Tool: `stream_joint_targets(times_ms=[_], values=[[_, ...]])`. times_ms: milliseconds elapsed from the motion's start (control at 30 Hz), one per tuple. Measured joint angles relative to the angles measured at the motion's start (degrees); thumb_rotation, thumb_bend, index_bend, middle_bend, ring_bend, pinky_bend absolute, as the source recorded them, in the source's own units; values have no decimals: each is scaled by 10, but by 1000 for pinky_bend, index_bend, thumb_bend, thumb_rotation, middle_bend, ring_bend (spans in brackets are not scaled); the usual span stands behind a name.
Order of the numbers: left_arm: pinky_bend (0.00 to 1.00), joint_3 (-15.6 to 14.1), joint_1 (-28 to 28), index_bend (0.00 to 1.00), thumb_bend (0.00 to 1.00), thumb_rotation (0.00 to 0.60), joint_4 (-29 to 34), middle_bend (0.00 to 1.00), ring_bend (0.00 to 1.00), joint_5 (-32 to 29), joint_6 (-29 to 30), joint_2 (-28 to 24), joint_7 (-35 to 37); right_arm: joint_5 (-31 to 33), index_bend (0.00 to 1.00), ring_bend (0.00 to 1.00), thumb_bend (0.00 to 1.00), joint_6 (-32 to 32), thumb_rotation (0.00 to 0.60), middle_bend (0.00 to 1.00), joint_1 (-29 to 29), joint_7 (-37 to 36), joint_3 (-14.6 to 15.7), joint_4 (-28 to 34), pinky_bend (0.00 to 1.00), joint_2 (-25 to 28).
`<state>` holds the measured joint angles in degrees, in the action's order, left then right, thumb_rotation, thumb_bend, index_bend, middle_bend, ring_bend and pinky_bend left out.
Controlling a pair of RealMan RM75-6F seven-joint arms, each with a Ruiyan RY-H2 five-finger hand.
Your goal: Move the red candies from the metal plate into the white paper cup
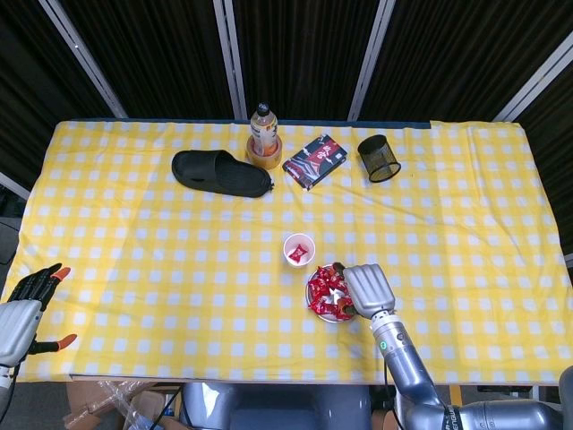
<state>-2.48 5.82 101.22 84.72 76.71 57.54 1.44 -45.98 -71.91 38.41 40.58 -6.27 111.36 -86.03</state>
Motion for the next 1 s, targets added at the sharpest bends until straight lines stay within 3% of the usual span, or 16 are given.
stream_joint_targets(times_ms=[433, 1000], values=[[0, 1, -1, 0, 37, 600, -3, 0, 0, 2, 4, 2, 0, -17, 374, 915, 341, -1, 600, 929, -25, -7, 45, -18, 871, -20], [0, 1, -2, 0, 37, 600, -2, 0, 0, 1, 5, 2, -2, -5, 399, 915, 341, 19, 600, 929, -42, -28, 44, -68, 871, -42]])
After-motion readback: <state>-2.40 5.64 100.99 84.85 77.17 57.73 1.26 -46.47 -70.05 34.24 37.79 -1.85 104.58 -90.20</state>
